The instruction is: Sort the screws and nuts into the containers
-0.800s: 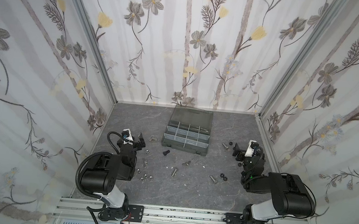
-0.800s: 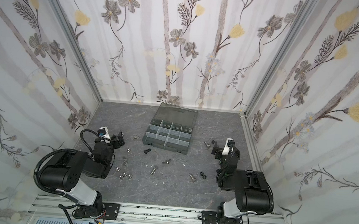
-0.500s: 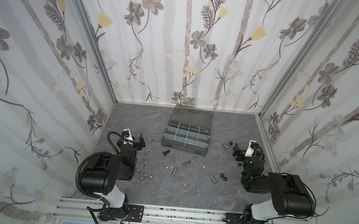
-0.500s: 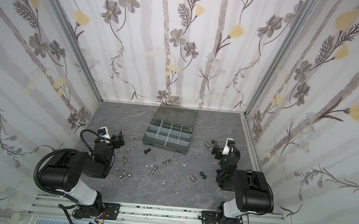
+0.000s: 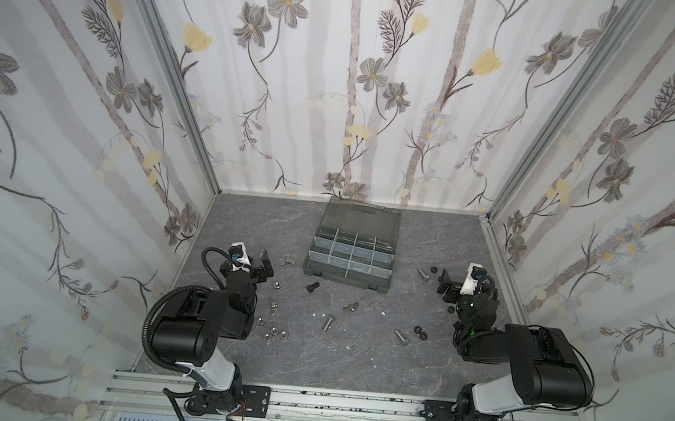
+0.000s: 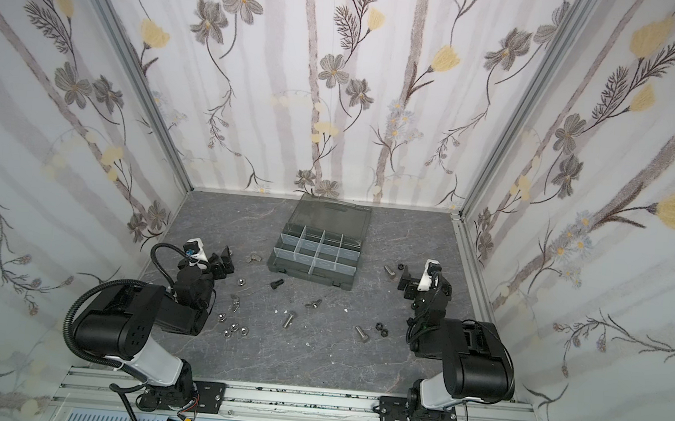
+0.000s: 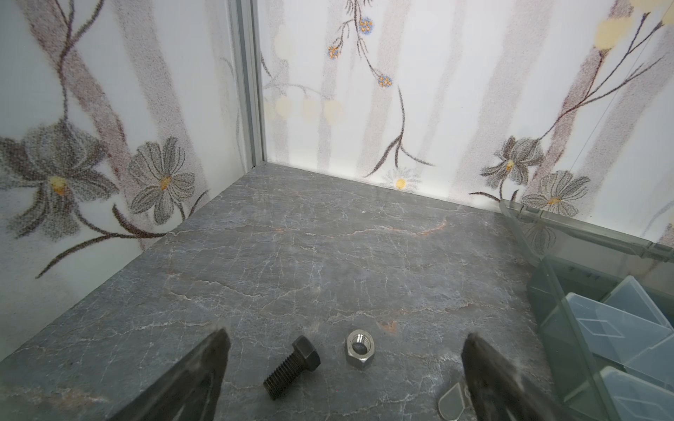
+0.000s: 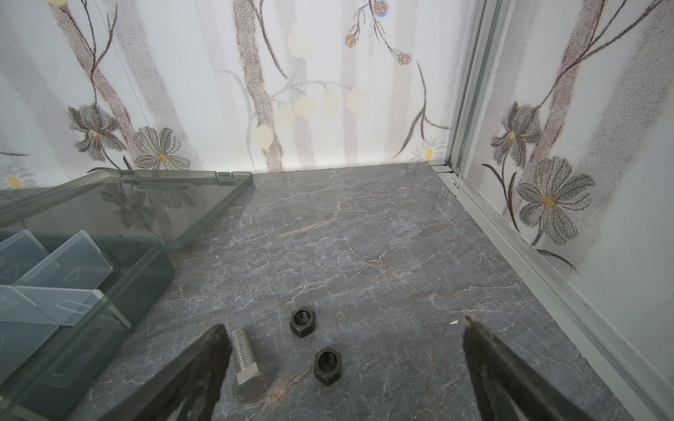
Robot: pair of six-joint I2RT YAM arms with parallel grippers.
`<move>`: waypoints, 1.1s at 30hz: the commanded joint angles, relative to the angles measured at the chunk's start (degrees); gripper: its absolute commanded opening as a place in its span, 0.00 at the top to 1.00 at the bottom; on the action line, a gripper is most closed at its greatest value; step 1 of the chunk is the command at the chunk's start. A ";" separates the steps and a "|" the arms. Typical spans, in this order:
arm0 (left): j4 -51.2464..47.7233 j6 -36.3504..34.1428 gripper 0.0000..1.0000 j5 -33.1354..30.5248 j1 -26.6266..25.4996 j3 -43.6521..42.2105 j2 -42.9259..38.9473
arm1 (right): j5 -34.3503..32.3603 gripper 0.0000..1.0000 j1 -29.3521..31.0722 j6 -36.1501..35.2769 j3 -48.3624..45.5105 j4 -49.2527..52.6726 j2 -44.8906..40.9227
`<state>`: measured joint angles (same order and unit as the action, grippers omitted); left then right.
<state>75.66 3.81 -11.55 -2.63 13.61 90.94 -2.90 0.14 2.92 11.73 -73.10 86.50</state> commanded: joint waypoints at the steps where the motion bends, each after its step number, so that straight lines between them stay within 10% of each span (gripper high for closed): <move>1: 1.47 -0.32 0.00 -0.05 0.05 0.03 0.03 | 0.78 0.00 0.04 -0.65 0.23 -1.09 -0.09; 18: -9.74 0.78 0.00 -0.99 0.61 3.05 -6.82 | -2.97 0.00 2.35 -2.49 0.17 1.66 -4.57; 26: -45.80 5.46 0.00 5.26 -0.17 19.09 -18.59 | -12.64 0.00 9.70 1.16 4.25 23.44 -23.30; 33: -60.55 5.27 0.00 -4.32 -12.17 25.38 -24.06 | -15.50 0.00 13.86 10.93 14.60 55.81 -35.58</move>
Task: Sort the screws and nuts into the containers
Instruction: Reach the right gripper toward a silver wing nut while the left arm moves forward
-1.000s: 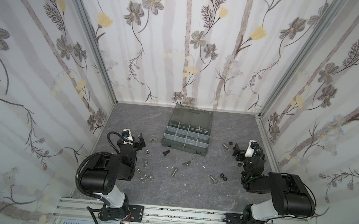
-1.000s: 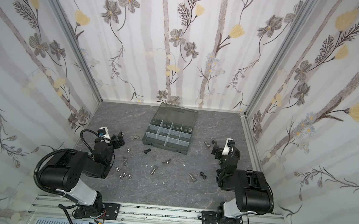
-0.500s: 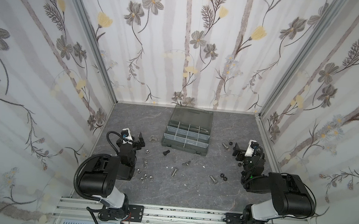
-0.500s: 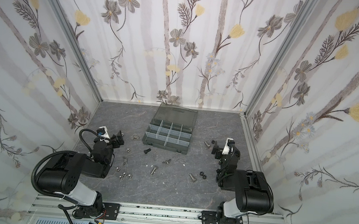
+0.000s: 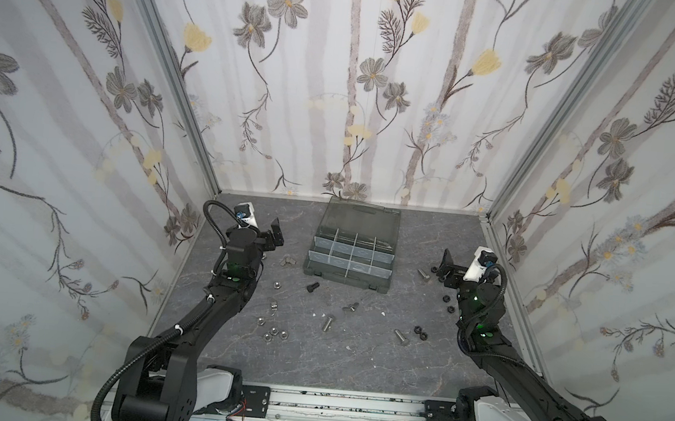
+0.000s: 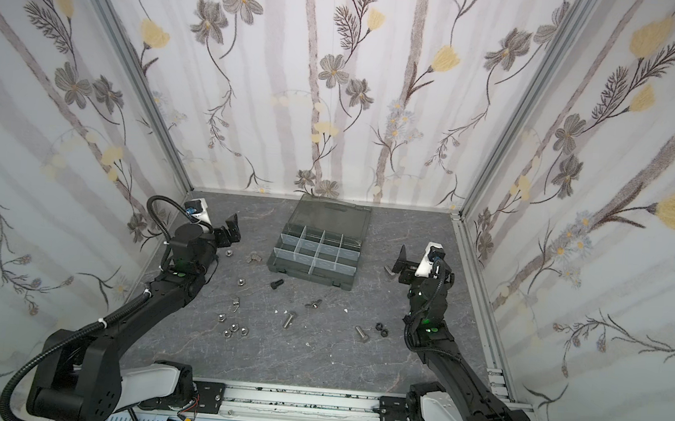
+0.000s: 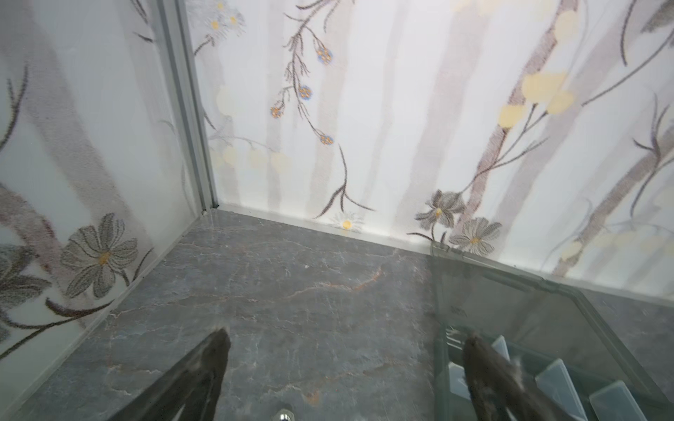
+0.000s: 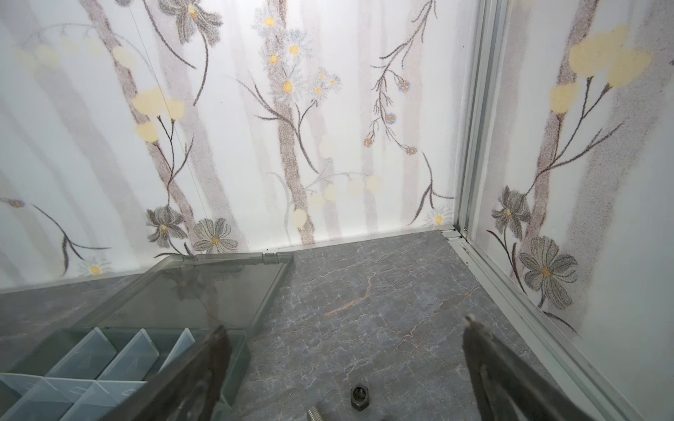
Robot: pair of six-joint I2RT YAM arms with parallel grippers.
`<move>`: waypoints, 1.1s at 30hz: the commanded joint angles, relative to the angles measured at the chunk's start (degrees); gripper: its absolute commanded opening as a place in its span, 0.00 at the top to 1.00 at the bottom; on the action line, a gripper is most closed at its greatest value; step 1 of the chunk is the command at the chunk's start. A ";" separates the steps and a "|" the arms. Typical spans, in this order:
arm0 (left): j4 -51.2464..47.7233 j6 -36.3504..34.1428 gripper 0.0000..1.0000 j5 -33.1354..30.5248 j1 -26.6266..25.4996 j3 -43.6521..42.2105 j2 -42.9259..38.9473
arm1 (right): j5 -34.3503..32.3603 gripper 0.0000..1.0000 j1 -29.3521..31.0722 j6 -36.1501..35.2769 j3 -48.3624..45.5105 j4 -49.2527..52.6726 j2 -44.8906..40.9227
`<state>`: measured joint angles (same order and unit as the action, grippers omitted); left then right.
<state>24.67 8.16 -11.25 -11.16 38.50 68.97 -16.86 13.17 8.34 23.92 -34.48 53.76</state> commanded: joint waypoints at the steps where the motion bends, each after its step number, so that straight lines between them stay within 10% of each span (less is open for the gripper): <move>1: -10.16 1.38 0.00 -6.05 -5.81 0.45 -2.93 | -1.77 0.00 1.21 7.33 3.80 21.59 -3.94; 16: -6.41 14.80 0.00 -14.68 -28.14 -2.79 1.32 | 12.11 0.16 17.27 12.77 9.40 45.12 -0.88; 33: 13.16 17.65 0.00 -15.19 -30.19 -19.52 -2.69 | 17.73 0.19 33.06 24.76 12.97 32.43 23.23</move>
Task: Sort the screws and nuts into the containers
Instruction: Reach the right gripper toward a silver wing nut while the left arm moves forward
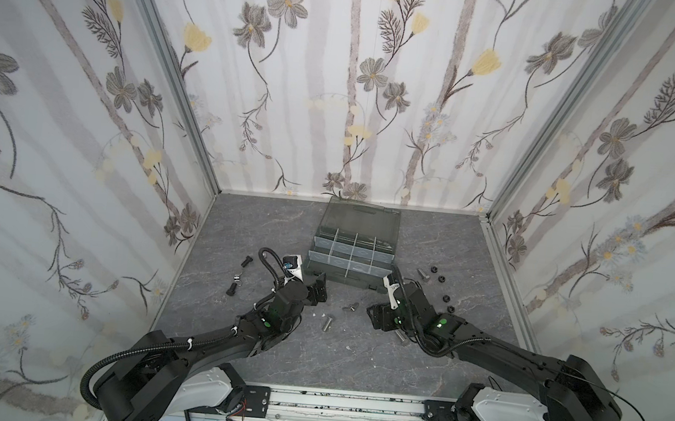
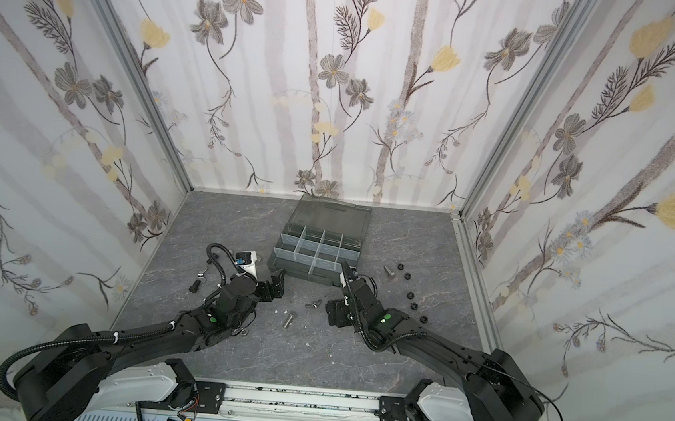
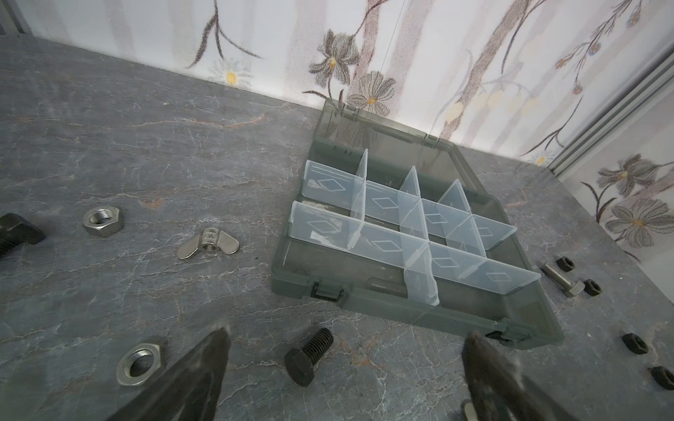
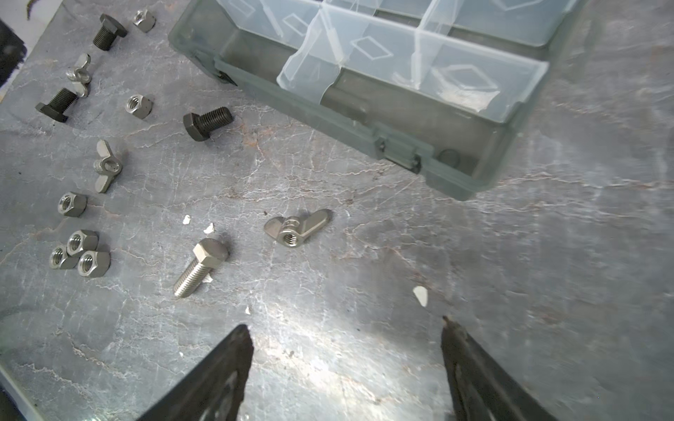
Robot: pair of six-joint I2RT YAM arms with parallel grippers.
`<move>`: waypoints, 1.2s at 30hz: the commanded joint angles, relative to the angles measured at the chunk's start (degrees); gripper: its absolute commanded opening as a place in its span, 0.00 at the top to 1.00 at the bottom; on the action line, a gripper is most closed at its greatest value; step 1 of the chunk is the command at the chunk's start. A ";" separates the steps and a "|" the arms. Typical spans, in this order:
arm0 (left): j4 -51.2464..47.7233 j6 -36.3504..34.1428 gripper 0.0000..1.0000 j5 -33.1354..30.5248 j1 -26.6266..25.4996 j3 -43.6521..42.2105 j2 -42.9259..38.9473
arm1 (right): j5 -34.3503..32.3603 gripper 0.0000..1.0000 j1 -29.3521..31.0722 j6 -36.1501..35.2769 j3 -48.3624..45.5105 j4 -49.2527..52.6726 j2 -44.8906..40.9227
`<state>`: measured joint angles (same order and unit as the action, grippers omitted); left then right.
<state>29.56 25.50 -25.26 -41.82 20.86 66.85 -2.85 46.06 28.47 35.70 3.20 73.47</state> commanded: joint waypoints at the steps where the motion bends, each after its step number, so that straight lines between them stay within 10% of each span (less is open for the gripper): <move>1: 9.06 0.66 0.00 -0.77 0.98 -2.64 -0.66 | 4.98 0.20 0.25 6.02 1.45 -6.88 5.24; 12: 13.38 3.24 0.00 -1.92 2.44 -8.38 -2.54 | 5.62 0.23 3.68 15.88 2.33 -18.18 15.63; 36: 16.22 3.60 0.00 -2.17 2.69 -9.95 -3.38 | 4.93 0.40 3.92 14.37 11.11 -18.47 28.48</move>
<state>43.51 28.51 -26.57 -39.20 11.11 63.48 2.76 49.87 43.86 45.98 -16.80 101.36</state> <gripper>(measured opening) 0.998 0.612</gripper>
